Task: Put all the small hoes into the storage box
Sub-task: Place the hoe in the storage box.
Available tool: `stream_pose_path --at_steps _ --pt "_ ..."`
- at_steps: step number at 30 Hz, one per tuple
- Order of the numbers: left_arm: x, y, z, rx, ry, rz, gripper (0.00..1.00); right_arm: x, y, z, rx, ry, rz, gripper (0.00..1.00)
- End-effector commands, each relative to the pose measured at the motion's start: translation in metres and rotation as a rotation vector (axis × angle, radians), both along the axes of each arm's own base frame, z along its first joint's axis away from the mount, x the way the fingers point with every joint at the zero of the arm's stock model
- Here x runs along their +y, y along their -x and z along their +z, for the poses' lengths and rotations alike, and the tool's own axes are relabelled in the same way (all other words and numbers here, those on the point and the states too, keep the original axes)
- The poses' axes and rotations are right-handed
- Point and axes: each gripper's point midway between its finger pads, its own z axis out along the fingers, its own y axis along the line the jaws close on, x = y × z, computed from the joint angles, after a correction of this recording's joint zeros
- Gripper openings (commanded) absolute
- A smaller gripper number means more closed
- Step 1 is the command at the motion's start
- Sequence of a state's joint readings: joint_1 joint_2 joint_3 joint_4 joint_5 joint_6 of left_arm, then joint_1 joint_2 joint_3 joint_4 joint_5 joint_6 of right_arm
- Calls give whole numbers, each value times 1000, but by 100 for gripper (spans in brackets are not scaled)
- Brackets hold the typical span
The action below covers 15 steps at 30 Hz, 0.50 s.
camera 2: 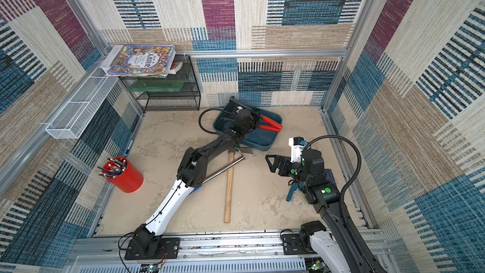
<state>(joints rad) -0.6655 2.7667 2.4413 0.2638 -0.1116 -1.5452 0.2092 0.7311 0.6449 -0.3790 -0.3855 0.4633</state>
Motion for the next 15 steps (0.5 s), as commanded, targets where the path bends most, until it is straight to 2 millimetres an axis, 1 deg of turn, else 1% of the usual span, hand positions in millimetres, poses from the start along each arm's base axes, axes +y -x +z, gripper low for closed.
stream_pose_path --at_steps 1,3,6,9,11,13,15 --pt "5 -4 12 -27 3 32 4 1 -3 6 -26 -12 3 96" --pt "6 -5 10 -20 -6 37 9 2 -3 8 -30 -12 4 96" --pt "7 -5 6 -8 -10 43 9 2 -4 9 -33 -10 5 96" --pt "9 -5 2 9 -20 48 14 2 -4 10 -35 -12 5 96" --pt "10 -6 -1 24 -22 52 14 1 -4 10 -34 -12 3 96" --pt "12 -5 -9 62 -27 62 17 1 -4 10 -35 -11 4 96" --pt "13 -5 -12 71 -31 66 18 2 -4 11 -36 -12 4 96"
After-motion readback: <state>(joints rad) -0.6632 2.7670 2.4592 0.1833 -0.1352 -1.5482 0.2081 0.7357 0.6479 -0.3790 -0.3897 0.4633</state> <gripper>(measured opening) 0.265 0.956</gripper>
